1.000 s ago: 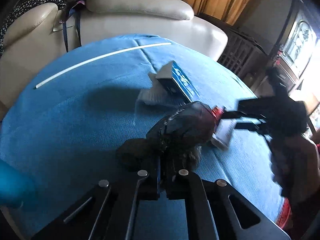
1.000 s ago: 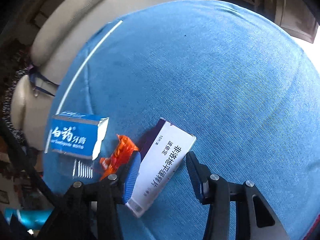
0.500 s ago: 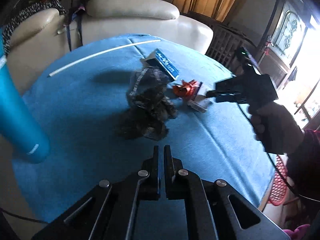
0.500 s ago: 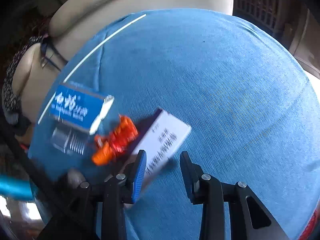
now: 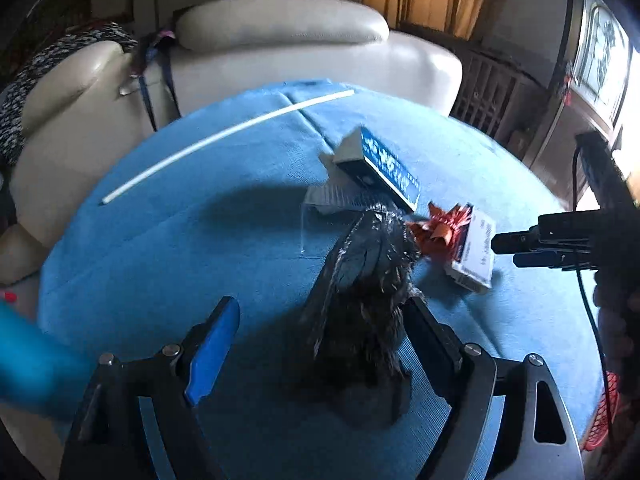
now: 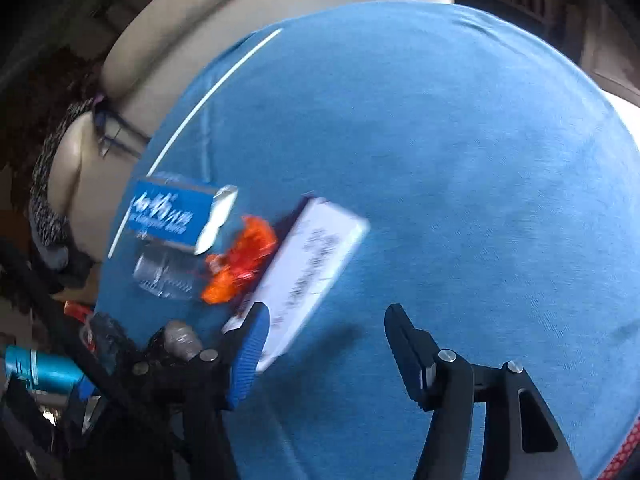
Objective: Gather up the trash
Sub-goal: 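Grasp the black plastic bag with the left tool while the right grasps the white medicine box, then carry the black bag and white box over the red basket with both tools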
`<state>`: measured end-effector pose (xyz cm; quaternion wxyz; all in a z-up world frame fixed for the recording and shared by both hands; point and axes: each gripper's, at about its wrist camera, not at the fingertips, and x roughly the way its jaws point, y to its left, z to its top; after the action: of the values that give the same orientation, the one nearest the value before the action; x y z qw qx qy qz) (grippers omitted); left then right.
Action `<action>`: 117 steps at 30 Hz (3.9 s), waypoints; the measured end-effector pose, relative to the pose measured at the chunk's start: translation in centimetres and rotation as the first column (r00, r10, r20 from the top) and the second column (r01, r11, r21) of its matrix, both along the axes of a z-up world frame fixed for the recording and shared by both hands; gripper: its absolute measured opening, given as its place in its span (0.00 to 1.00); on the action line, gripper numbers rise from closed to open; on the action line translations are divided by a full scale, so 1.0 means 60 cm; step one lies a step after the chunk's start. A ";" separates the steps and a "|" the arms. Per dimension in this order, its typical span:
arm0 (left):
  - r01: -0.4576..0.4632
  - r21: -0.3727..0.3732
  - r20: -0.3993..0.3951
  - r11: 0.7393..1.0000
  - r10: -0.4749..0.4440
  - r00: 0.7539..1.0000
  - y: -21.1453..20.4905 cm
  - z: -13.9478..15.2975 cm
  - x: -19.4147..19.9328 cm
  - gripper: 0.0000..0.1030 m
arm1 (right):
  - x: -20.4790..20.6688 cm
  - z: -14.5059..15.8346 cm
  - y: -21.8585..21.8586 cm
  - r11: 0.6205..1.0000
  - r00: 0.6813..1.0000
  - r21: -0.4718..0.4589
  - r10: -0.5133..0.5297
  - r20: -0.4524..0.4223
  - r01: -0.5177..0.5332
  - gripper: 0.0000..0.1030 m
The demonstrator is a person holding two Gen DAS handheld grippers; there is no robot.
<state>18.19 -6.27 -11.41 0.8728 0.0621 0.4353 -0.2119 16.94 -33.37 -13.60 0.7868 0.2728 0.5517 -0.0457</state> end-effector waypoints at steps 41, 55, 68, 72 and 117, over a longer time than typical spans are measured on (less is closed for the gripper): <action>-0.106 0.083 0.152 0.991 0.092 0.984 -0.059 0.076 -0.219 0.38 | -0.246 0.077 0.057 0.972 0.955 -0.089 0.229 0.189 -0.215 0.53; 0.001 0.183 0.334 0.983 -0.063 0.940 -0.168 0.157 -0.354 0.38 | -0.436 0.184 0.019 0.960 0.885 -0.194 0.264 0.383 -0.202 0.53; 0.122 0.194 0.367 0.973 -0.188 0.911 -0.255 0.204 -0.427 0.38 | -0.585 0.251 -0.049 0.955 0.837 -0.271 0.245 0.490 -0.121 0.53; 0.178 0.173 0.340 0.969 -0.229 0.912 -0.280 0.208 -0.449 0.38 | -0.623 0.250 -0.086 0.968 0.847 -0.245 0.179 0.501 -0.060 0.53; 0.504 0.092 0.107 0.859 -0.511 0.853 -0.436 0.158 -0.555 0.38 | -0.772 0.166 -0.302 0.966 0.824 0.035 -0.238 0.515 0.258 0.53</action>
<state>-15.12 -32.44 -1.91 0.8096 0.2146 0.3531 -0.4169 -29.38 -51.49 -3.64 0.8975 0.3300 0.2804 -0.0831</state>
